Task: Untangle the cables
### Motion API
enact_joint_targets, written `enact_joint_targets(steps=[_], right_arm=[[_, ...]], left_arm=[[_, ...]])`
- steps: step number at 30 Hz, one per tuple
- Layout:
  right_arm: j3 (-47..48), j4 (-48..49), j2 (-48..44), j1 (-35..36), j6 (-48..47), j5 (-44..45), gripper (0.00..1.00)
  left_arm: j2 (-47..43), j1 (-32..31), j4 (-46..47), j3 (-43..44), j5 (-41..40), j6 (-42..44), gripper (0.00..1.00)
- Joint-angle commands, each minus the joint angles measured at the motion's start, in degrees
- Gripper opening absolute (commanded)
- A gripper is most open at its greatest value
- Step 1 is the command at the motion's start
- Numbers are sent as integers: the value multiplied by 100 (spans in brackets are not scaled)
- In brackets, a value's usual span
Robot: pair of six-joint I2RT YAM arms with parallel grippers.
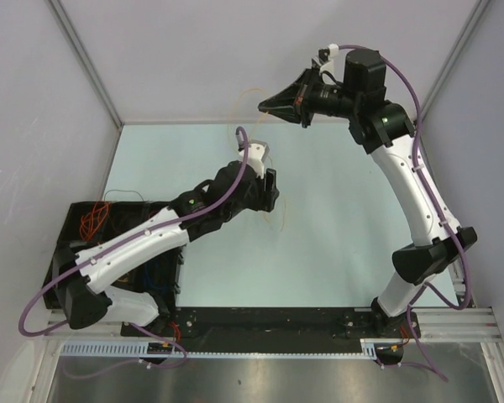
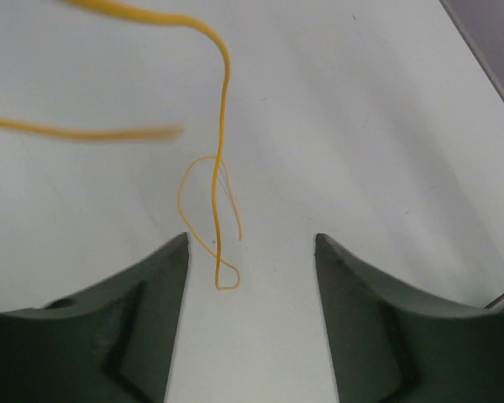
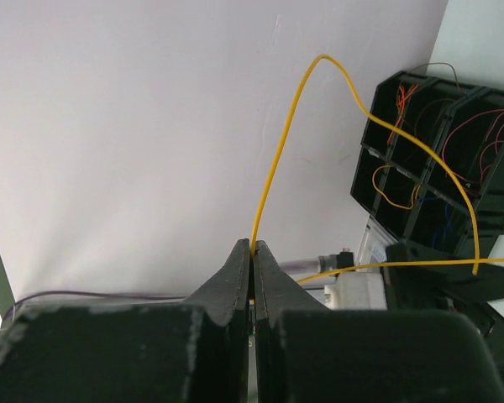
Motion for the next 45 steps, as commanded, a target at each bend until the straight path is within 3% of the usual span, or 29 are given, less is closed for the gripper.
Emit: enact_joint_targets(steps=[1,3,5,8,11,20,21,22,23,25,28,35,45], right_arm=[[-165,250,-397,-51,106,-214,0],[-262,302,-485,-113,115,-214,0],[-464,390,-626,-165,168,-232,0],[-727,548,-776,-297,282,-267,0],[-833,628,-855,-394,343,-302,0],[-842,715,-811,-491,431,-390,0],[-816,733,-802,-491,458,-399,0],[-807,733,-793,-491,475,-408,0],[-798,751,-785,-499,484,-416,0],[-790,777,-767,-500,528,-434,0],[-763,777,-758,-508,554,-434,0],[-693,777,-706,-508,660,-460,0],[-508,830,-530,-517,818,-592,0]], left_arm=[[323,-54,122,521,-359,207,51],[525,-54,-45,723,-351,198,30],[614,-54,-134,794,-246,181,17],[702,-62,-187,786,-167,137,8],[667,-62,-213,698,-157,136,1],[290,-62,-160,435,-351,163,0],[254,-62,-160,426,-360,171,1],[219,-62,-160,425,-334,215,9],[141,-62,-152,417,-325,242,30],[0,-62,-99,347,-377,268,55],[-264,-62,120,92,-447,330,71],[-431,-71,479,-84,-641,637,73],[-317,-71,1114,-339,343,1086,73]])
